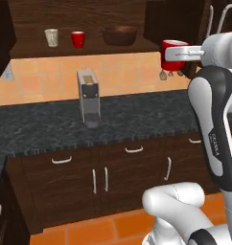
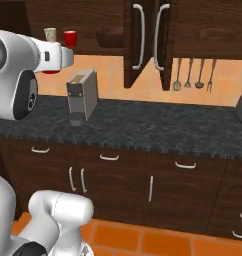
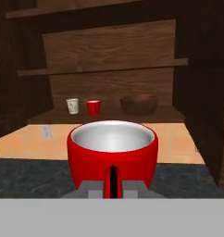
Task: Gather all objects into one cabinet and sort the glasses and bowls to opposite sides.
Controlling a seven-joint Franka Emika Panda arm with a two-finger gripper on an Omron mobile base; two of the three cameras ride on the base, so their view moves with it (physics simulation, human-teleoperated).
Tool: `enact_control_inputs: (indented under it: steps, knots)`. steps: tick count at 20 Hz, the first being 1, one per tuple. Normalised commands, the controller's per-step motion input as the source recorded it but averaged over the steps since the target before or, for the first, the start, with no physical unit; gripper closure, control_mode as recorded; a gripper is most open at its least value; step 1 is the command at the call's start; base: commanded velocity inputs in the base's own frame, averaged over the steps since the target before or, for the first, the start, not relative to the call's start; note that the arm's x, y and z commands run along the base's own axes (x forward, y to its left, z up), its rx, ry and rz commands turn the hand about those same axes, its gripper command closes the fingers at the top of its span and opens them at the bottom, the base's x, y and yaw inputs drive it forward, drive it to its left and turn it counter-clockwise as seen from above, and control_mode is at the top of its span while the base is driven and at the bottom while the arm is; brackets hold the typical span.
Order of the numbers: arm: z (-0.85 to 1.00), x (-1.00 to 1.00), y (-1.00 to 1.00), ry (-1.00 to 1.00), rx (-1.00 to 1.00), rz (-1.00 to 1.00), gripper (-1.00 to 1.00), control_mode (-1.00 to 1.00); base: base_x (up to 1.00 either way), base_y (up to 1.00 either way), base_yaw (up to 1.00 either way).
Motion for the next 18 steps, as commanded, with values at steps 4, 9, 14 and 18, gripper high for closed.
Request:
enact_control_inputs:
  steps: [4, 9, 14, 18]
  knots:
    - [0.0, 0.0, 0.0, 0.0, 0.0, 0.0, 1.0, 1.0, 0.86, 0.84, -0.16]
    - [0.0, 0.0, 0.0, 0.0, 0.0, 0.0, 1.0, 1.0, 0.47, 0.4, -0.11]
    - [0.0, 0.0, 0.0, 0.0, 0.0, 0.0, 1.0, 1.0, 0.46, 0.19, -0.04]
    - [0.0, 0.0, 0.0, 0.0, 0.0, 0.0, 1.0, 1.0, 0.39, 0.6, 0.0]
